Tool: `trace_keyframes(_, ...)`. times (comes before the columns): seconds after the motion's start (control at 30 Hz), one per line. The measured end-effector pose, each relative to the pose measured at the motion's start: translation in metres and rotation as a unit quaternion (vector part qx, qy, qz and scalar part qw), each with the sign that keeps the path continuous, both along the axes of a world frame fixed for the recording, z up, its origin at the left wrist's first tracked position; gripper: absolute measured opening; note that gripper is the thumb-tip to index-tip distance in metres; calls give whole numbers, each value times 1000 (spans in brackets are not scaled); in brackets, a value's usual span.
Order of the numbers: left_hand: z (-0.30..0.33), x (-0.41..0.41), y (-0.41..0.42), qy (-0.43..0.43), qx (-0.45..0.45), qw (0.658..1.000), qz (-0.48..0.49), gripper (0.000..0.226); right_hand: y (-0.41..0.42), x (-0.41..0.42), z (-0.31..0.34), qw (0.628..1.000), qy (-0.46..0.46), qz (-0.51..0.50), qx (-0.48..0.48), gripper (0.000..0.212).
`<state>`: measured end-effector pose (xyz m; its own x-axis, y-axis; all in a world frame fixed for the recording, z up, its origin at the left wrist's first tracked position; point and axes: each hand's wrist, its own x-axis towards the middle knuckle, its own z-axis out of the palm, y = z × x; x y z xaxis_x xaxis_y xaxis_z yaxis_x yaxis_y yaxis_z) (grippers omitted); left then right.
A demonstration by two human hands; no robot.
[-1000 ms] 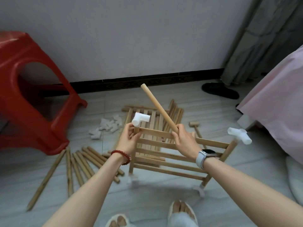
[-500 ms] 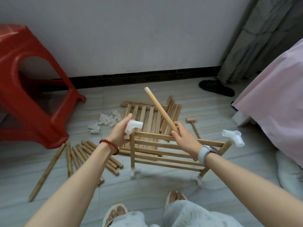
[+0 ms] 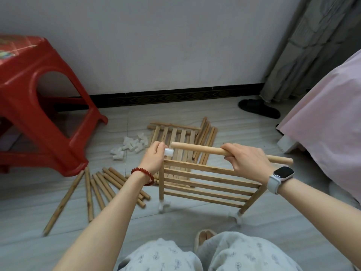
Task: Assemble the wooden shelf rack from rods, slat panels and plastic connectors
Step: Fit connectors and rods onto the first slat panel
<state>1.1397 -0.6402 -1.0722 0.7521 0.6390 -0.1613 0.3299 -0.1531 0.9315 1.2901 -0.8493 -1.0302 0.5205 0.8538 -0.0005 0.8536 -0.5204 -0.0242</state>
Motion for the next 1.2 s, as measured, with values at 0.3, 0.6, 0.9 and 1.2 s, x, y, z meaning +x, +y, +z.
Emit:
trace_keyframes(0.3,2,-6,-1,13,-21,1000,15,27,-12,0,-5,1000,-22,1,3,25)
trace_keyframes(0.6,2,-7,-3,18,-26,999,17,29,-8,-3,-20,996,-54,36,54,29)
trace_keyframes(0.9,2,-6,-3,15,-33,999,25,32,-8,4,-29,984,-112,76,116,31)
trace_keyframes(1.2,9,-1,8,102,-51,993,0,31,7,8,-36,966,-144,120,180,19)
